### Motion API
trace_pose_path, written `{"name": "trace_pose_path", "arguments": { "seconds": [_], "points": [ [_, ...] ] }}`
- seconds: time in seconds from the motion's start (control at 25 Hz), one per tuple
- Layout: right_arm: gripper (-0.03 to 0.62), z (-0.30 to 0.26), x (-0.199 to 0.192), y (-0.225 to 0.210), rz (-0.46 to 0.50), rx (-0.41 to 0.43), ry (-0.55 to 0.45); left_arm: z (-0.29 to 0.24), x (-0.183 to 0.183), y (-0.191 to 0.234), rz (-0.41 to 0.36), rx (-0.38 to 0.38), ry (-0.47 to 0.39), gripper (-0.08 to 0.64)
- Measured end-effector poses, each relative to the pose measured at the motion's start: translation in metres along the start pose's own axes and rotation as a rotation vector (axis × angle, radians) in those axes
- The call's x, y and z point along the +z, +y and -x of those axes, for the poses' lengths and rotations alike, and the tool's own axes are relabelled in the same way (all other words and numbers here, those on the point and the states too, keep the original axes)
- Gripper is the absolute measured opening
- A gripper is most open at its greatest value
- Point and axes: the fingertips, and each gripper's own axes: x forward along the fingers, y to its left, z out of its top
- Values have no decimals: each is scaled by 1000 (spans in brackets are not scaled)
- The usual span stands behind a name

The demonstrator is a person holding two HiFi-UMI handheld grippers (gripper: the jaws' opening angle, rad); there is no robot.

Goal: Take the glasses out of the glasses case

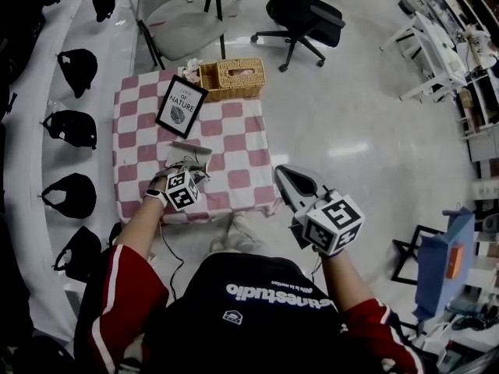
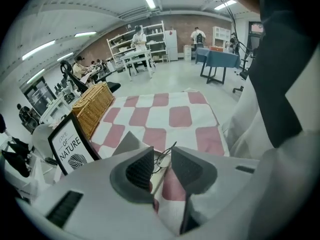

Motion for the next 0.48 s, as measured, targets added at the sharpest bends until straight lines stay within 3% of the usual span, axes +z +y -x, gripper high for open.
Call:
{"name": "trace_pose_path", "arguments": {
  "seconds": [0.16, 0.48],
  "points": [
    [5, -2, -1, -4, -20, 14, 2, -12, -8, 0, 2, -22, 38, 109],
    [5, 2, -9, -21, -42, -2, 15, -30, -15, 1, -87, -78, 104, 109]
  ]
}}
